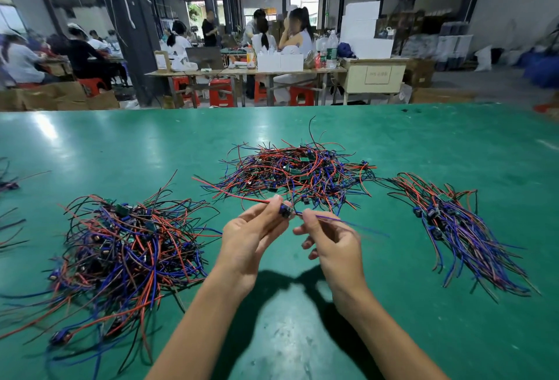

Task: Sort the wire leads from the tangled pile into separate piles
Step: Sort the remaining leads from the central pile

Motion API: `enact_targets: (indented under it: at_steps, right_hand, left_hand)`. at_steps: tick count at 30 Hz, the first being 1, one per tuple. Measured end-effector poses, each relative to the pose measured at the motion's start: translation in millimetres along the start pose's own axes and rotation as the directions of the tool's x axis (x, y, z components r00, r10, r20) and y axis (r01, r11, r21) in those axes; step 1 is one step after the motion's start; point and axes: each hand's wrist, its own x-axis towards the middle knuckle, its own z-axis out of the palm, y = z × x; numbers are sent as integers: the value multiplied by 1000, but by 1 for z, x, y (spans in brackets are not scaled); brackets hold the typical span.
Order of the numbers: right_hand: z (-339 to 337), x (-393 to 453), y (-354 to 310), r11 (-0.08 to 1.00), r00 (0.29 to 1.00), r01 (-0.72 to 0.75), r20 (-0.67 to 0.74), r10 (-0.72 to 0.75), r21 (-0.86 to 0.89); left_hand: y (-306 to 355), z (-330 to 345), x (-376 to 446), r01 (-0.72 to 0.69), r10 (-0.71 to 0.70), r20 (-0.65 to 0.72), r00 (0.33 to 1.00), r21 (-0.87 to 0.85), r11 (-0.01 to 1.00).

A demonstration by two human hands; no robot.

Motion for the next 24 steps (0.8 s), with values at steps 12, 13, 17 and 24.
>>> enact_targets:
  at_steps: [12,13,17,24]
  right_hand:
    - [-11,11,-3,933,957,-284,9,289,221]
    - [-12,12,-5,920,953,-297,25,301,255]
    - [-20,17,-11,866,932,-361,94,351,345]
    - [-38,23,-8,921,900,-385,242,363,53]
  left_hand:
    - [-21,4,-3,-213,199,76,977,281,936]
    - [-20,4,-3,-263,236,119,964,336,905]
    - [-13,-3,0,-428,326,279,903,548,719]
    - [-7,-8,1,-207,98,204,974,629,750]
